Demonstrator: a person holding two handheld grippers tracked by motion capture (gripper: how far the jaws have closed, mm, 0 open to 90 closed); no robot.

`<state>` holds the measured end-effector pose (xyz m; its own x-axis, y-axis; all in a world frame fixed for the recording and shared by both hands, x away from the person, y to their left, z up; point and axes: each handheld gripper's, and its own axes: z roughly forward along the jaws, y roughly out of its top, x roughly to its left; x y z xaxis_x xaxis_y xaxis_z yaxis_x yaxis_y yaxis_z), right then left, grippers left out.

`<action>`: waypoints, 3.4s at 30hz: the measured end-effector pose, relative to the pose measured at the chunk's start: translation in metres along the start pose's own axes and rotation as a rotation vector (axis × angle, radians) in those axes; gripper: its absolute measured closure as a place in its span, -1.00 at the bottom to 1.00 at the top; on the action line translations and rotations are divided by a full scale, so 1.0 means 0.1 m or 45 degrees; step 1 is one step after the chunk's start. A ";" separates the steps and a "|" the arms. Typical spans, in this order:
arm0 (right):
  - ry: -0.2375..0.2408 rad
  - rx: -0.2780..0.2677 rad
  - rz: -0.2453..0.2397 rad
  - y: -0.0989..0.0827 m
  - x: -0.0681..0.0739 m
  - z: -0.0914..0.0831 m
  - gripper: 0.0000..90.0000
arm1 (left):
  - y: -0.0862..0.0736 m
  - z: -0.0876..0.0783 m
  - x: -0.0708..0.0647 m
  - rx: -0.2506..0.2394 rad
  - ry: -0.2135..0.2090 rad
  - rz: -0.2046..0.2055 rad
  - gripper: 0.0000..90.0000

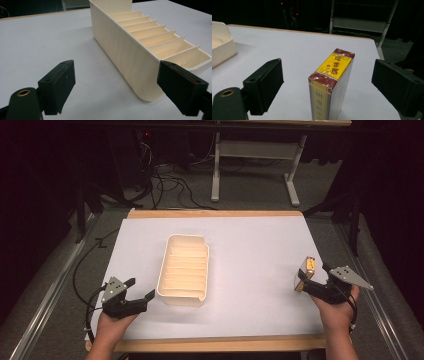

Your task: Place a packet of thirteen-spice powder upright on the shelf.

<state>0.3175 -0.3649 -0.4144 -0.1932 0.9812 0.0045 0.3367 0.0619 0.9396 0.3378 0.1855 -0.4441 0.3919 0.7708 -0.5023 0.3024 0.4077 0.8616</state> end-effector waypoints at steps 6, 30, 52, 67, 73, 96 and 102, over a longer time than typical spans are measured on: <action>-0.012 0.024 0.011 -0.06 -0.01 0.10 -0.65 | 0.01 -0.02 0.02 -0.003 0.015 -0.012 -0.65; -0.036 0.078 0.024 -0.17 -0.01 0.17 -0.43 | -0.01 -0.07 -0.02 0.008 -0.012 -0.017 -0.65; -0.027 0.103 0.060 -0.20 -0.03 0.21 0.06 | 0.01 -0.05 0.03 0.002 0.020 -0.004 -0.65; -0.082 0.093 0.095 -0.19 -0.13 0.13 0.52 | 0.01 -0.05 0.03 0.001 0.023 -0.002 -0.65; 0.002 0.064 0.056 -0.15 -0.08 0.12 0.53 | 0.02 -0.07 0.04 -0.006 0.024 -0.005 -0.65; 0.336 0.030 -0.084 0.18 0.11 0.51 0.53 | -0.01 -0.09 0.06 -0.012 0.094 -0.022 -0.66; 0.371 0.073 -0.101 0.22 0.14 0.66 0.53 | 0.01 -0.12 0.08 -0.002 0.068 -0.013 -0.66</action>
<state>0.3829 -0.3381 -0.4162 -0.4741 0.8797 0.0375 0.3595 0.1545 0.9203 0.3305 0.1976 -0.4463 0.3418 0.7917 -0.5064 0.3046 0.4164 0.8566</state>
